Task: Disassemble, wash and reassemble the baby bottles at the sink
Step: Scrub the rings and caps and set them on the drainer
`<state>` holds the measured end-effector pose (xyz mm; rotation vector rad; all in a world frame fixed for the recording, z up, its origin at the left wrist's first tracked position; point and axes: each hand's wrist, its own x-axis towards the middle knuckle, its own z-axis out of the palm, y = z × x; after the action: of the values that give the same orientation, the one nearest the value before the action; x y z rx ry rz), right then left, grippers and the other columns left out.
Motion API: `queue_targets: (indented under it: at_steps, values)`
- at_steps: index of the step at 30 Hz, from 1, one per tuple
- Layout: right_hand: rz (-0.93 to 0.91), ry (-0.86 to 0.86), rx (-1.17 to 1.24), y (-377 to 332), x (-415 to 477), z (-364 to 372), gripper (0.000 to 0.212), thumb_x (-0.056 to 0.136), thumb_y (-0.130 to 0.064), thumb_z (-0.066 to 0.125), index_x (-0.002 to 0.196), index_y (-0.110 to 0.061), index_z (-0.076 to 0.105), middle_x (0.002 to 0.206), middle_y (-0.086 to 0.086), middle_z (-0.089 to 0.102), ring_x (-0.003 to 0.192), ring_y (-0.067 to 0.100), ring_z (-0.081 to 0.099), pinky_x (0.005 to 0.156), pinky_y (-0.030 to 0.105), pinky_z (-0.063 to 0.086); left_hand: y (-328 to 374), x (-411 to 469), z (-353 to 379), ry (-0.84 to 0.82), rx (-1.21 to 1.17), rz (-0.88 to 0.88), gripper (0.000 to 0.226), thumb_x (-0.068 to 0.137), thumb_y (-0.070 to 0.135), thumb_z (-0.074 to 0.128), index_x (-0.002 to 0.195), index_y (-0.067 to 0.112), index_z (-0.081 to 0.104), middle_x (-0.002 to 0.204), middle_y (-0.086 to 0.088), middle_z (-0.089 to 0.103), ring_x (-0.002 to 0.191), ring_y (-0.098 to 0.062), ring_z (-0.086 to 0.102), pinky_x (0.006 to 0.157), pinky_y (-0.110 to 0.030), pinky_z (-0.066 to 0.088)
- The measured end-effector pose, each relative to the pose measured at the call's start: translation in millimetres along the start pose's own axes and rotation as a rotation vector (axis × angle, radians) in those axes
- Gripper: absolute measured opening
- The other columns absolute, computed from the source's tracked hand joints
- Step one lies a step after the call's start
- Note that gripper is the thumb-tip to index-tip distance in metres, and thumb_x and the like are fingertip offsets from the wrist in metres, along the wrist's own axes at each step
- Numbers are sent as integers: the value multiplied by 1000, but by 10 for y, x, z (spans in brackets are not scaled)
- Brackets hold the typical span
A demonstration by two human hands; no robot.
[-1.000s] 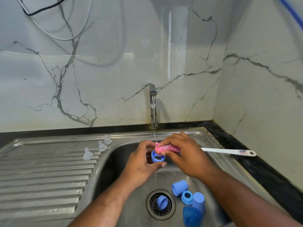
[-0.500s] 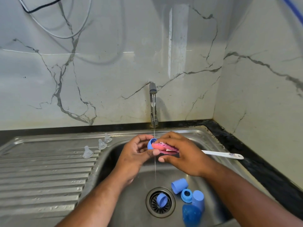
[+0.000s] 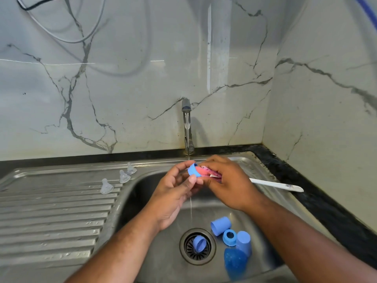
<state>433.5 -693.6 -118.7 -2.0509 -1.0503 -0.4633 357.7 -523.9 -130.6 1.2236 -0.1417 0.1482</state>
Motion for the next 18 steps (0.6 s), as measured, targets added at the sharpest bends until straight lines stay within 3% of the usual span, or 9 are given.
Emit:
queue_targets:
  at_steps: [3,5,9,12,15,16,18]
  values:
    - [-49,-54,10,-46,2,31,33,89,-36,70,120,-24,71,110,-16,60,105,10,56,88,39,51,41,-12,17,51,-109,-50,32,92,23,57,117,5,65,99,-16,72,80,-16,70,83,-31,59]
    - [-112,-67,-4,-93,-8,50,32,90,-31,70,120,-23,70,112,-16,60,106,9,55,89,33,50,61,-25,28,98,-105,-113,38,98,36,52,109,4,70,91,-16,71,70,-16,68,79,-33,59]
    - [-178,-35,-132,-176,-56,86,28,90,-33,67,116,-23,70,108,-15,59,100,9,52,81,32,49,73,-15,-14,160,218,-154,56,95,61,48,86,13,74,74,-11,66,61,-15,58,69,-30,48]
    - [-123,22,-142,-186,-76,98,28,92,-39,60,113,-25,71,106,-15,59,101,8,53,82,33,49,74,-15,-16,113,226,-149,58,90,66,47,97,14,71,85,-8,68,74,-16,61,71,-31,45]
    - [-55,99,-131,-139,-57,67,27,92,-36,62,116,-25,70,104,-14,59,99,9,54,80,37,51,43,-20,-16,39,149,-78,46,90,46,61,125,17,63,104,-7,70,95,-20,66,82,-38,49]
    - [-50,105,-127,-125,-51,56,28,93,-35,63,117,-24,70,105,-14,59,99,9,54,80,37,51,26,-22,-25,34,187,-61,42,90,42,66,128,24,62,107,-4,71,104,-20,65,88,-41,47]
    - [-61,82,-120,-121,-35,46,31,94,-38,62,119,-23,70,107,-13,59,100,9,54,81,37,51,12,-27,-36,52,287,-48,32,90,49,69,116,30,69,106,3,73,113,-17,63,95,-43,42]
